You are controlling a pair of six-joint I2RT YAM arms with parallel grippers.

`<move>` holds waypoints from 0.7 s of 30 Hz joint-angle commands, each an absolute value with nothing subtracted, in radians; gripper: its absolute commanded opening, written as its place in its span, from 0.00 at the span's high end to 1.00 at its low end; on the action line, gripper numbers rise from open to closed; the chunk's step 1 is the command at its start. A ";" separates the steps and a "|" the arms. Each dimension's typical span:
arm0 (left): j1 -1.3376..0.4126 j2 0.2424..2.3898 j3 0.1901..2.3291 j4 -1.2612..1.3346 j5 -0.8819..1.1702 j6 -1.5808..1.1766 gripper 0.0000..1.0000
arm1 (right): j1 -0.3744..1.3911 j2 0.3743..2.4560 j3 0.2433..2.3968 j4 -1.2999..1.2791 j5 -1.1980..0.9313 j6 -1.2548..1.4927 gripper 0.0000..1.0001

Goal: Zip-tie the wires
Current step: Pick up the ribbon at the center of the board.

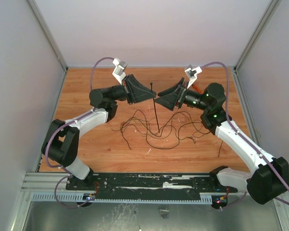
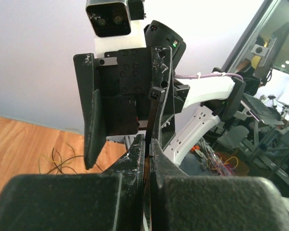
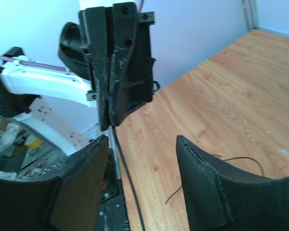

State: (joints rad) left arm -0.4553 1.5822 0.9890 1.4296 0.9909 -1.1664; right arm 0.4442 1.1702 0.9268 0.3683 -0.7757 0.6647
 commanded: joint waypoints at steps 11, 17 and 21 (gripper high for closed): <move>-0.482 1.599 1.027 1.499 1.005 -1.167 1.00 | 0.481 1.186 0.938 0.507 -0.877 0.769 0.74; -0.482 1.578 1.027 1.457 0.997 -1.132 0.70 | 0.480 1.164 0.931 0.458 -0.837 0.736 1.00; -0.482 1.481 1.020 1.194 0.960 -0.903 0.35 | 0.482 1.141 0.939 0.367 -0.773 0.670 1.00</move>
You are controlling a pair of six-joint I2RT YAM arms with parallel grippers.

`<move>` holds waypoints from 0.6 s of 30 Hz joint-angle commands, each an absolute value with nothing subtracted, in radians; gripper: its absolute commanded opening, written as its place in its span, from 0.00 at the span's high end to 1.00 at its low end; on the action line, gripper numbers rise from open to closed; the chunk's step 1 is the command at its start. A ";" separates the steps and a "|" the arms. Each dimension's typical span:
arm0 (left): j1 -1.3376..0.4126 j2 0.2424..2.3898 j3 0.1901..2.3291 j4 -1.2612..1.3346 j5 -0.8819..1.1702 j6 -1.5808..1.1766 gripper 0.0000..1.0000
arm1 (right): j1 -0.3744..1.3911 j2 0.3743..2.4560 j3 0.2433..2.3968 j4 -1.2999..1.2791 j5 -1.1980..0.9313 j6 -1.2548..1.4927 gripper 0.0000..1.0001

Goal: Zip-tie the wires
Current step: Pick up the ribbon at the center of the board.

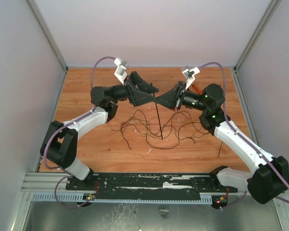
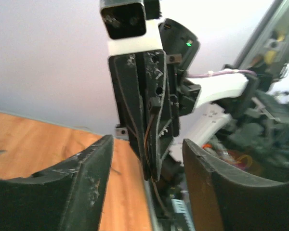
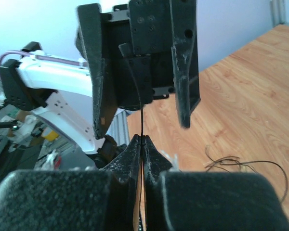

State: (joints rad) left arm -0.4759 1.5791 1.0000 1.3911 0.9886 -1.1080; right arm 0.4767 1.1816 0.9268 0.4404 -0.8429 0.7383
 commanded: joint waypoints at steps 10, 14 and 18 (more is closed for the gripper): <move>-0.485 1.342 0.970 0.887 0.771 -0.624 0.30 | 0.517 1.129 0.986 0.200 -0.616 0.537 1.00; -0.494 1.361 0.971 0.879 0.764 -0.618 0.32 | 0.526 1.128 0.979 0.243 -0.615 0.561 1.00; -0.495 1.365 0.969 0.853 0.750 -0.596 0.33 | 0.527 1.114 0.974 0.262 -0.606 0.573 1.00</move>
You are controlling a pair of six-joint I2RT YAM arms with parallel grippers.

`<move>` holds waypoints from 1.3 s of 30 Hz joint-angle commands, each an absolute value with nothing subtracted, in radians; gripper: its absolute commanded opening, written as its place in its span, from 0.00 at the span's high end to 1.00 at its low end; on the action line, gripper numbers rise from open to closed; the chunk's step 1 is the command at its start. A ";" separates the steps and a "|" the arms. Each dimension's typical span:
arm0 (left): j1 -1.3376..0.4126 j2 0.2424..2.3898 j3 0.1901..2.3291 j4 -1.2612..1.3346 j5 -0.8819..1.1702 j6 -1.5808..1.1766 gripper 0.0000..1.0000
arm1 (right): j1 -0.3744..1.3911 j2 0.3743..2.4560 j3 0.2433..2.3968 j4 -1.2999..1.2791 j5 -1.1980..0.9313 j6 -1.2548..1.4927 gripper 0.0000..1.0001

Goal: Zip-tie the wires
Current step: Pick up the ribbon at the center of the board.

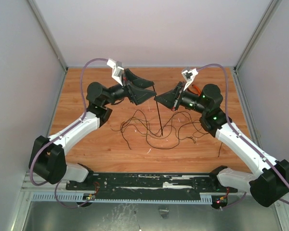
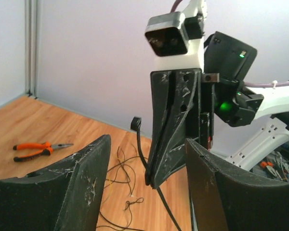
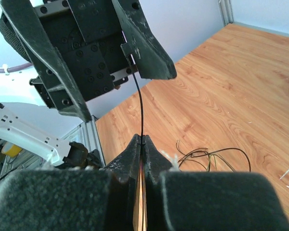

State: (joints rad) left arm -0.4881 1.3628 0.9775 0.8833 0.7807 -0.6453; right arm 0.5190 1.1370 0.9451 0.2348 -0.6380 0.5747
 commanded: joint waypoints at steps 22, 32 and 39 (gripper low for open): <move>-0.513 1.401 0.940 1.069 0.738 -0.706 0.70 | 0.535 1.122 0.925 0.370 -0.639 0.645 1.00; -0.512 1.396 0.946 1.070 0.716 -0.693 0.76 | 0.539 1.123 0.919 0.364 -0.636 0.637 1.00; -0.512 1.393 0.951 1.083 0.710 -0.700 0.80 | 0.543 1.129 0.918 0.358 -0.636 0.635 1.00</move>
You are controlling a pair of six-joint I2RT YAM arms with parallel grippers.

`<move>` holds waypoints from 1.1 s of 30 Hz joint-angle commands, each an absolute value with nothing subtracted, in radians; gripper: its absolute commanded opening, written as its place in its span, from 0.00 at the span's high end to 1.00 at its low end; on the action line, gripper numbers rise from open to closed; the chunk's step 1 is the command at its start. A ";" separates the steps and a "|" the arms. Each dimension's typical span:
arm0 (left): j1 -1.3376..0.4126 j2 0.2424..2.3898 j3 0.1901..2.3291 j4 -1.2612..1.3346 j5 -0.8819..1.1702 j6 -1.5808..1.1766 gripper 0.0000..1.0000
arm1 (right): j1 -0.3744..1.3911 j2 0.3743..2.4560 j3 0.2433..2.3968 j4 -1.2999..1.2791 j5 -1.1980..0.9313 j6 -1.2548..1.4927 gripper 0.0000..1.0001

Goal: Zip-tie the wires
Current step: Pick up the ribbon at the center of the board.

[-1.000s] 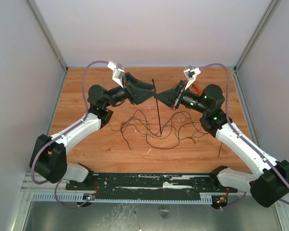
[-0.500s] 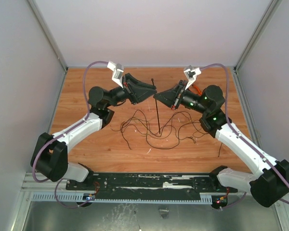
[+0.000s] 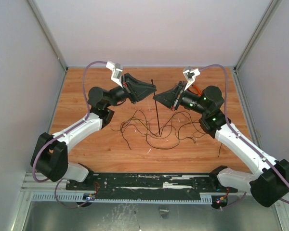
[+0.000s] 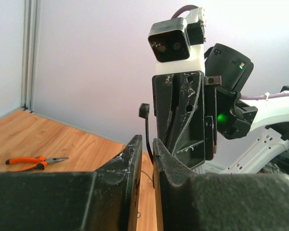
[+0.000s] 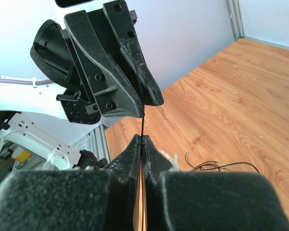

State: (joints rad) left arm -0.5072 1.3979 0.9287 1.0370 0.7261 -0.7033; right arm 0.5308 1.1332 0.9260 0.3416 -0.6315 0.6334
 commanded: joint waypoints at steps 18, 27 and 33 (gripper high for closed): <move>-0.512 1.389 0.961 1.045 0.693 -0.677 1.00 | 0.546 1.113 0.930 0.302 -0.582 0.589 0.90; -0.442 1.538 1.105 0.867 0.672 -0.621 1.00 | 0.527 1.029 0.975 -0.020 -0.281 0.352 0.54; -0.426 1.770 1.269 0.872 0.689 -0.602 1.00 | 0.487 1.001 0.940 -0.108 -0.225 0.348 0.43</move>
State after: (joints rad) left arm -0.4278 1.6604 1.1816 0.8856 0.6746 -0.6281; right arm 0.5083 1.0168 0.9390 -0.0071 -0.3138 0.3912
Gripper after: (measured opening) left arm 0.014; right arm 0.551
